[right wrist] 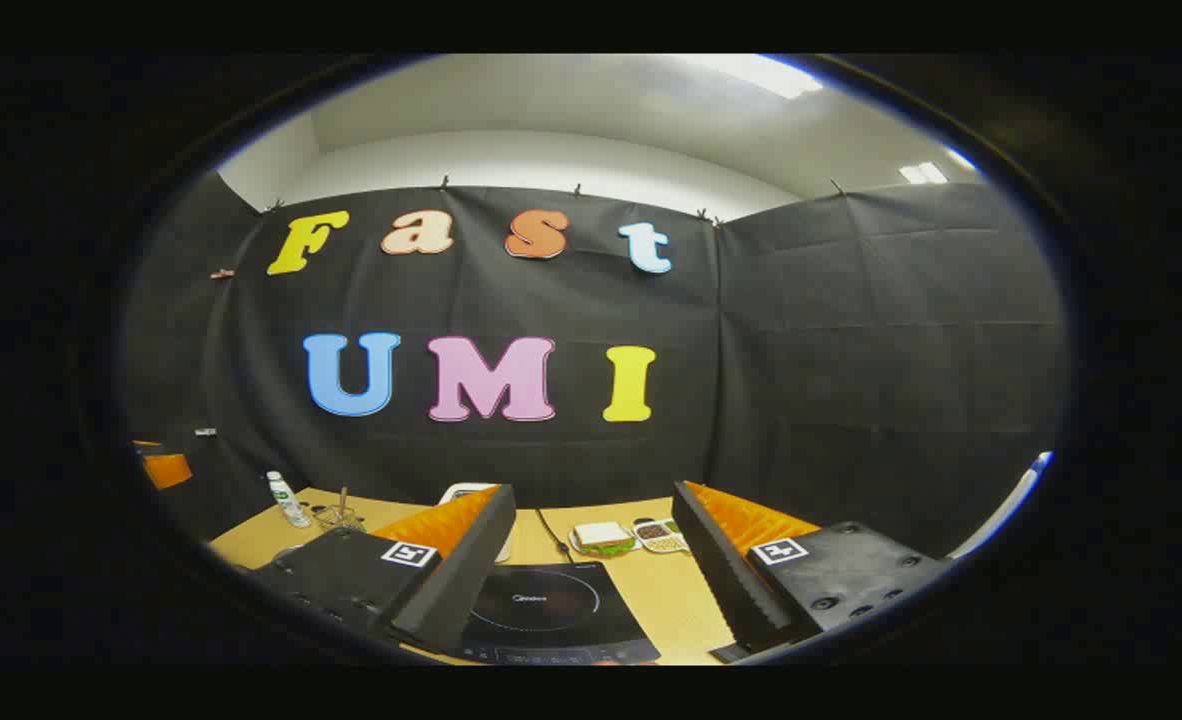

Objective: First push the handle of the pot to place it horizontally, then grasp the pot with both hands and set it on the induction cooktop.

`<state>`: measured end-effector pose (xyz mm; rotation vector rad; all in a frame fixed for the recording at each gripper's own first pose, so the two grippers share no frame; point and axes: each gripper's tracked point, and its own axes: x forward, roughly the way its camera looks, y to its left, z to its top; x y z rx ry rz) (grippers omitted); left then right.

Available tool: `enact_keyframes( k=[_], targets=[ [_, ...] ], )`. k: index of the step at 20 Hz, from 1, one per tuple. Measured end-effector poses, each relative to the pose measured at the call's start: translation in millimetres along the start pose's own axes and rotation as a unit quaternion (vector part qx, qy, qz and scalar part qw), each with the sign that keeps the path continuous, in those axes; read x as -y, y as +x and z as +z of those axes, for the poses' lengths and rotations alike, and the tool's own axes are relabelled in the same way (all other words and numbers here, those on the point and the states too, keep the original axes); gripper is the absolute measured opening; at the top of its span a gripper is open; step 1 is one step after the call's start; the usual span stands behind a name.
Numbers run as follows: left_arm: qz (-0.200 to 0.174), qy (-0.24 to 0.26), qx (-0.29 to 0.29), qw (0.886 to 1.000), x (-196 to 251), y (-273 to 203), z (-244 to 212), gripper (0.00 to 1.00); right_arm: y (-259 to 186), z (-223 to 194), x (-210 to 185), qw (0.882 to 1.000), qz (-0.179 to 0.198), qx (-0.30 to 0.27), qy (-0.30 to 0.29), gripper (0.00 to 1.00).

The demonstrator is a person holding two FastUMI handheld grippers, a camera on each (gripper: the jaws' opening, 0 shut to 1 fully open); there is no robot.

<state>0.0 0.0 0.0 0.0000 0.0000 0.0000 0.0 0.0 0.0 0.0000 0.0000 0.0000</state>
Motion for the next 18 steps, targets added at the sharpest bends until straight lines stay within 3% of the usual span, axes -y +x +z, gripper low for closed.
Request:
enact_keyframes(
  k=[18],
  targets=[
    [0.000, 0.000, -0.024, 1.000, -9.2, -29.6, -26.3, 0.96, -31.4, -10.3, -9.2, 1.000, 0.020, -0.018, 0.001, 0.98]
  ],
)
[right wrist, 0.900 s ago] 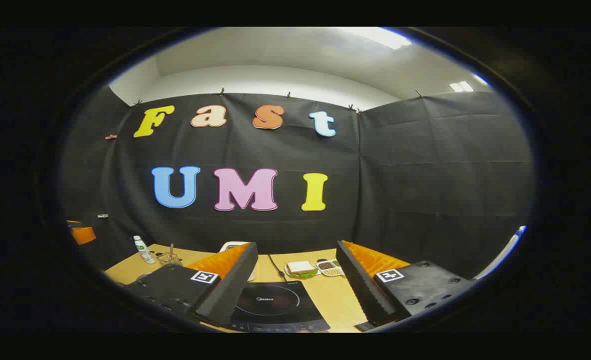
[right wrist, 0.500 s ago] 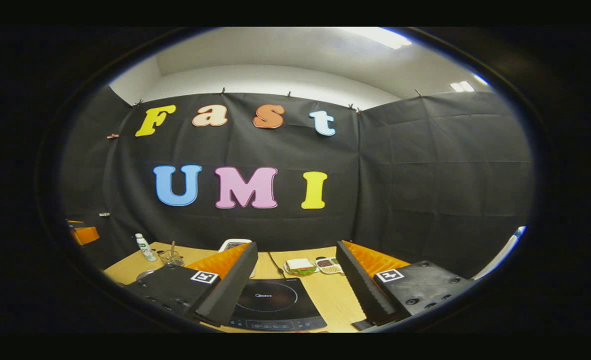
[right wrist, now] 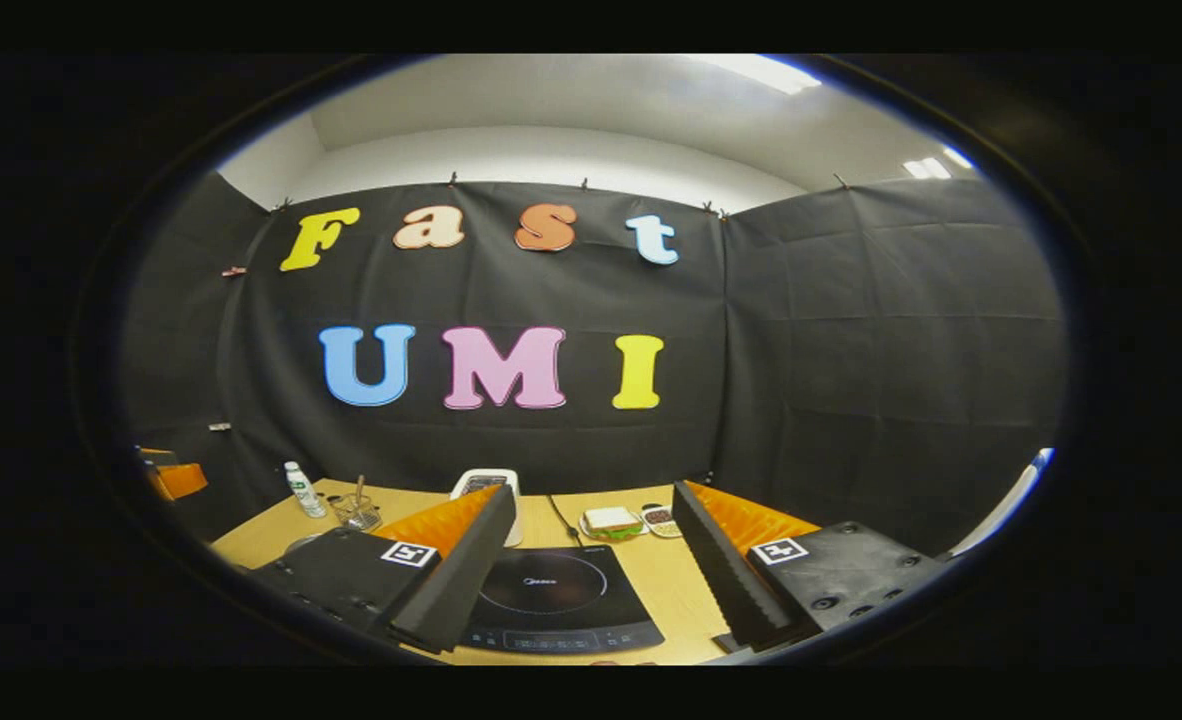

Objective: First push the handle of the pot to place it horizontally, then grasp the pot with both hands and set it on the induction cooktop.

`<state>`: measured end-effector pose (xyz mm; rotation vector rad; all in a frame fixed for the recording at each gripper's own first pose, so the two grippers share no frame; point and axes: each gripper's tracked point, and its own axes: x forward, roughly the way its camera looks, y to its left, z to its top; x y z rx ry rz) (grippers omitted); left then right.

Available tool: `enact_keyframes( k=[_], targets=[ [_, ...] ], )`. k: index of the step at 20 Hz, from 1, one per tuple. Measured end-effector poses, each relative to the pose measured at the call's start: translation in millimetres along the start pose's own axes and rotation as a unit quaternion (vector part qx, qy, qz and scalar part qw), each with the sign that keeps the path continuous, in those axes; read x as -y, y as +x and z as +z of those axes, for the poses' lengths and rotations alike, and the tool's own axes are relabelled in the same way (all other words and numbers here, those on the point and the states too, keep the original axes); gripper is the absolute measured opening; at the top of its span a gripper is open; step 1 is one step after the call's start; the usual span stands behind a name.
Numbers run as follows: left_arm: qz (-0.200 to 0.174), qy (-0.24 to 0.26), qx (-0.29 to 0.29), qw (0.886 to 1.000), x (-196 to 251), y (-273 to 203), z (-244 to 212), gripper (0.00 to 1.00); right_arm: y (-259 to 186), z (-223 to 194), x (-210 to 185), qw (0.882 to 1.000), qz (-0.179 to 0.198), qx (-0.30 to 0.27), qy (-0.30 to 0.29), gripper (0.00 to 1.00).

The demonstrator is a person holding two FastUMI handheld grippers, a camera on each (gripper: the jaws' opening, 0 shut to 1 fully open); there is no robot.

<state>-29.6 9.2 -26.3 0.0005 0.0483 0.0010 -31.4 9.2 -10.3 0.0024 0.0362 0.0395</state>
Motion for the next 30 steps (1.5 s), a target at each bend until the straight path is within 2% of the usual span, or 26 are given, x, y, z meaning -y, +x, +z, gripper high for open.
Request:
enact_keyframes(
  k=[9, 14, 16, 23, 24, 27, 30],
  targets=[
    [0.009, -0.002, -0.025, 1.000, -7.7, -10.3, -22.9, 0.96, -3.9, -15.2, -8.3, 1.000, 0.010, -0.016, 0.004, 0.98],
    [-0.004, -0.015, -0.063, 0.998, -5.4, -1.4, -41.6, 0.96, -2.4, -17.8, -4.7, 1.000, 0.009, -0.020, 0.000, 0.98],
    [-0.013, -0.020, -0.085, 0.996, -2.2, 3.0, -49.2, 0.92, -4.9, -18.8, -2.2, 1.000, 0.006, -0.019, -0.004, 0.98],
    [-0.047, -0.043, -0.154, 0.986, 6.8, 14.2, -82.7, 0.52, -7.2, -20.3, 1.7, 1.000, 0.000, -0.016, -0.004, 1.00],
    [-0.051, -0.046, -0.159, 0.985, 8.5, 13.9, -82.6, 0.47, -6.9, -21.0, 2.2, 1.000, -0.001, -0.017, -0.006, 0.98],
    [-0.053, -0.041, -0.173, 0.983, 5.6, 20.6, -89.9, 0.17, -8.9, -26.5, 4.5, 1.000, -0.004, -0.023, -0.008, 0.98],
    [-0.061, -0.032, -0.190, 0.979, 2.1, 25.7, -103.0, 0.06, -9.1, -33.8, 3.7, 0.999, -0.003, -0.033, -0.007, 1.00]
  ],
)
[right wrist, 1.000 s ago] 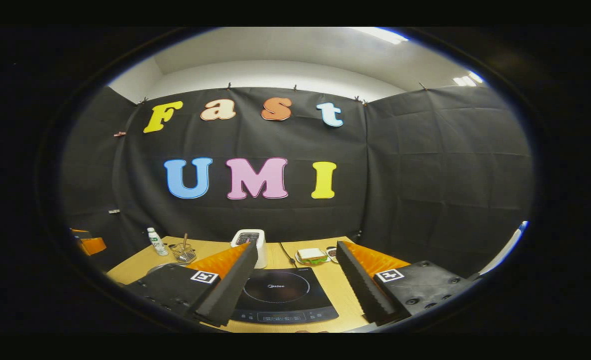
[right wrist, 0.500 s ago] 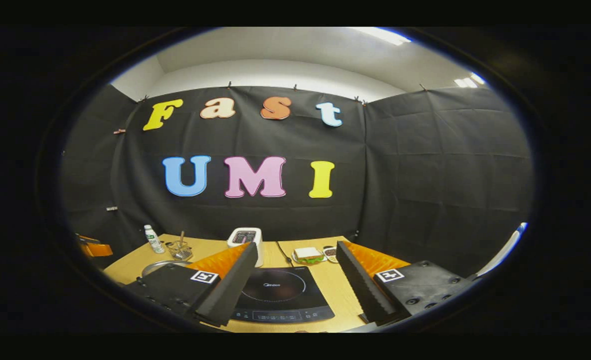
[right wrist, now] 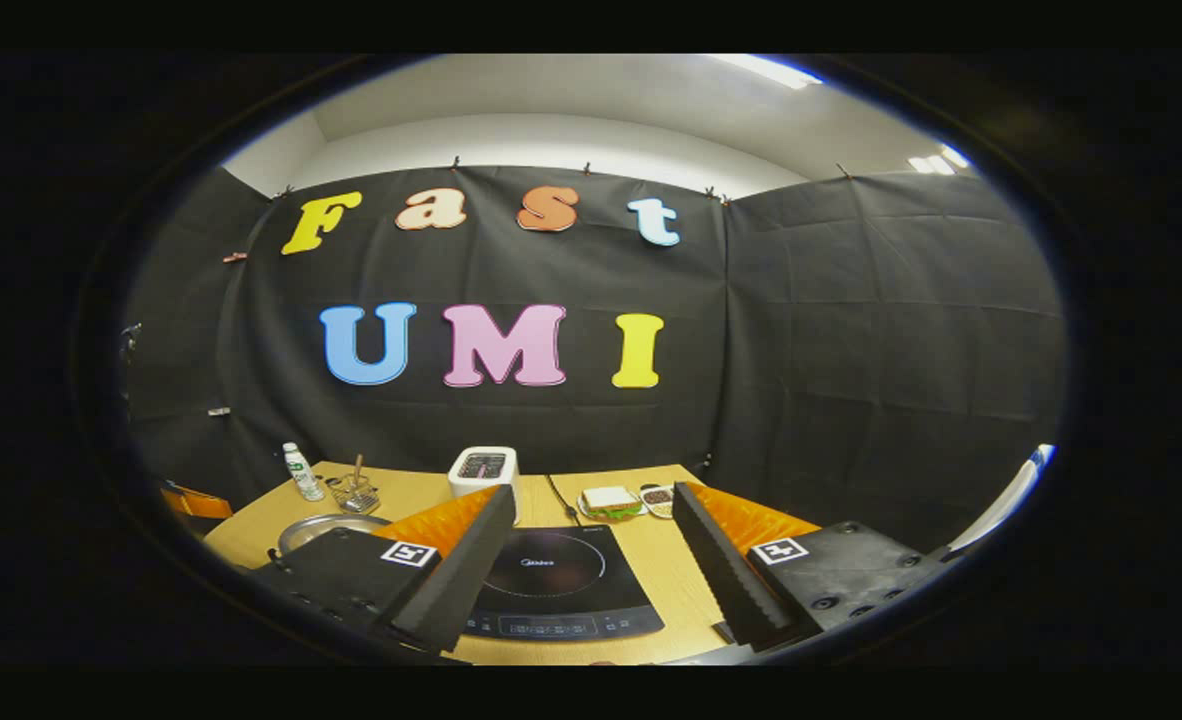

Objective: First push the handle of the pot to place it horizontally, then grasp the pot with both hands and set it on the induction cooktop.

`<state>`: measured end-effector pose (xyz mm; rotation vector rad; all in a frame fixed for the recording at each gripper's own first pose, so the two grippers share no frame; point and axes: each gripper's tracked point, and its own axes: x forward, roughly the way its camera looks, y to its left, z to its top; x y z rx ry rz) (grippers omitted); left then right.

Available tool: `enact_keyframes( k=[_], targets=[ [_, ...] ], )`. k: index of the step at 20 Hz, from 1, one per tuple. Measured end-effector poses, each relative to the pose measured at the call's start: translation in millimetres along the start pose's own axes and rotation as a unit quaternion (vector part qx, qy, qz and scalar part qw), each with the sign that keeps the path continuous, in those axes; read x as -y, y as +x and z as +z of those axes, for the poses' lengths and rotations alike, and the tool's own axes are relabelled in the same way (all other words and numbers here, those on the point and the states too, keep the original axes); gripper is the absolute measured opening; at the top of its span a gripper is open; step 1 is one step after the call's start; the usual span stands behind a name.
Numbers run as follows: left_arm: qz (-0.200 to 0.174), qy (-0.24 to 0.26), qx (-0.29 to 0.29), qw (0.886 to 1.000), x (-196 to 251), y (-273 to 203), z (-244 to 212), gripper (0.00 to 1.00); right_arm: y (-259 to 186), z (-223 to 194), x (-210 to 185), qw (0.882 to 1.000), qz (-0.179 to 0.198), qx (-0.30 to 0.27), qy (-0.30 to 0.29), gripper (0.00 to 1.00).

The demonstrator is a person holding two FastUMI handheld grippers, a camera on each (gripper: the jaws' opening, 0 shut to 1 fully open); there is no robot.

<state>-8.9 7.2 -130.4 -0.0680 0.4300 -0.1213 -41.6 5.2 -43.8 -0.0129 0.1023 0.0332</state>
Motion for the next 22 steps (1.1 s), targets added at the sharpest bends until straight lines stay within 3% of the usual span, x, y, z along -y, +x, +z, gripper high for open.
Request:
enact_keyframes(
  k=[4, 8, 12, 17, 22],
  targets=[
    [-0.011, -0.004, -0.035, 0.999, -13.1, 13.6, -27.0, 0.05, 1.8, -5.9, -4.0, 1.000, 0.004, -0.011, -0.006, 0.98],
    [-0.016, 0.040, -0.081, 0.996, -28.0, 21.3, -62.7, 0.05, 3.8, -12.8, -9.2, 1.000, 0.008, -0.021, -0.012, 0.98],
    [-0.029, 0.052, -0.114, 0.992, -32.3, 33.0, -95.3, 0.05, 1.5, -28.9, -12.6, 0.999, 0.011, -0.043, -0.009, 0.99],
    [-0.039, 0.092, -0.151, 0.983, -44.0, 54.9, -130.9, 0.05, 4.5, -42.0, -26.6, 0.997, 0.017, -0.069, 0.002, 0.98],
    [-0.051, 0.118, -0.189, 0.973, -55.5, 71.5, -160.3, 0.05, 2.1, -50.3, -41.6, 0.996, 0.033, -0.082, -0.024, 0.99]
  ],
)
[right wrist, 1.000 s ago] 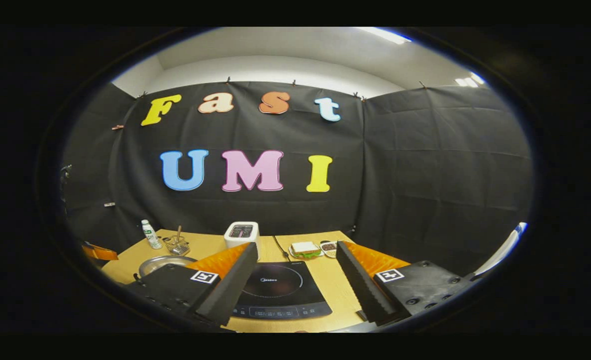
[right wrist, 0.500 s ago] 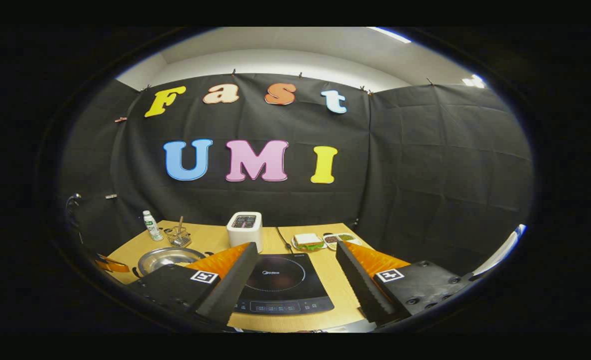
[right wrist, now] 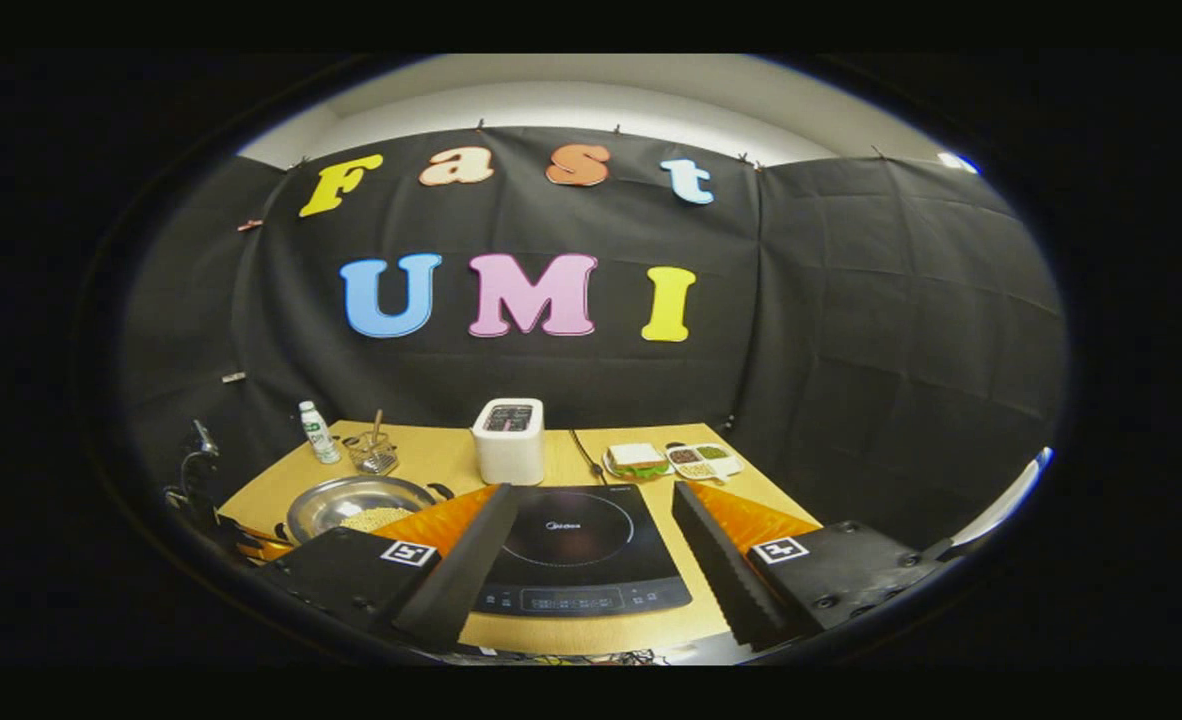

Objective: First push the handle of the pot to place it horizontally, then grasp the pot with both hands and set it on the induction cooktop.

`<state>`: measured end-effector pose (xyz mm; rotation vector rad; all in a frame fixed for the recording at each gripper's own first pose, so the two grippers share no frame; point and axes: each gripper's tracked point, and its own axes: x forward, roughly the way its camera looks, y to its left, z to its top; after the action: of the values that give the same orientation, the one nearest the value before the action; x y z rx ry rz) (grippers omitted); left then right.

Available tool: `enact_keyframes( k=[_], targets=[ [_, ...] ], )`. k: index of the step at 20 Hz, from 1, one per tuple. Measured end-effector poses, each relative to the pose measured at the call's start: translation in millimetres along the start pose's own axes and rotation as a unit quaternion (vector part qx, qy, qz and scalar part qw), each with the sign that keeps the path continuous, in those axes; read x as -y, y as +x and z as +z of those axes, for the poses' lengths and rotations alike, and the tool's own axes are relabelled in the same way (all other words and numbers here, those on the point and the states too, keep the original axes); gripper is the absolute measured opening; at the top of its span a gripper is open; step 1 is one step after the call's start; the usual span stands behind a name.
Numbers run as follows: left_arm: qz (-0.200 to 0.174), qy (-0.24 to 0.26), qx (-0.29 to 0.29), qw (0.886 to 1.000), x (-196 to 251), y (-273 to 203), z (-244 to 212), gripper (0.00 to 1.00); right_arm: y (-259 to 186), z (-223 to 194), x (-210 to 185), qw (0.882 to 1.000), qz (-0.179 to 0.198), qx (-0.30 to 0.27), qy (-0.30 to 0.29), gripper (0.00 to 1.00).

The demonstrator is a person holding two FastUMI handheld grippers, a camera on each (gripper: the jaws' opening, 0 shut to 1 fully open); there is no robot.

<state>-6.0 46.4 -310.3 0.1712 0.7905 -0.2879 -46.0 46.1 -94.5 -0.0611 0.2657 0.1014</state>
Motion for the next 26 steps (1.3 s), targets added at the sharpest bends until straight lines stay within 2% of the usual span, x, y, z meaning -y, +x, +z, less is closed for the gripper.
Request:
enact_keyframes(
  k=[3, 7, 14, 21, 26],
  targets=[
    [-0.002, 0.004, -0.011, 1.000, -5.4, 12.2, -8.1, 0.05, 0.2, -4.9, -6.5, 1.000, 0.008, -0.004, -0.018, 0.98],
    [-0.014, -0.018, -0.019, 1.000, -8.8, 27.1, -9.9, 0.05, -0.3, 0.9, -11.2, 1.000, 0.014, 0.004, -0.017, 0.98],
    [0.009, -0.005, -0.034, 0.999, -33.3, 38.9, -9.4, 0.05, 10.4, -2.1, -6.7, 1.000, 0.006, -0.006, -0.011, 0.98],
    [0.029, -0.022, -0.041, 0.998, -70.1, 48.2, -5.2, 0.05, 26.9, -6.9, -10.4, 1.000, 0.006, -0.018, -0.005, 0.99],
    [0.041, -0.061, -0.039, 0.997, -102.3, 51.4, -1.5, 0.05, 41.7, -18.3, -16.7, 0.999, 0.007, -0.041, 0.006, 0.98]
  ],
)
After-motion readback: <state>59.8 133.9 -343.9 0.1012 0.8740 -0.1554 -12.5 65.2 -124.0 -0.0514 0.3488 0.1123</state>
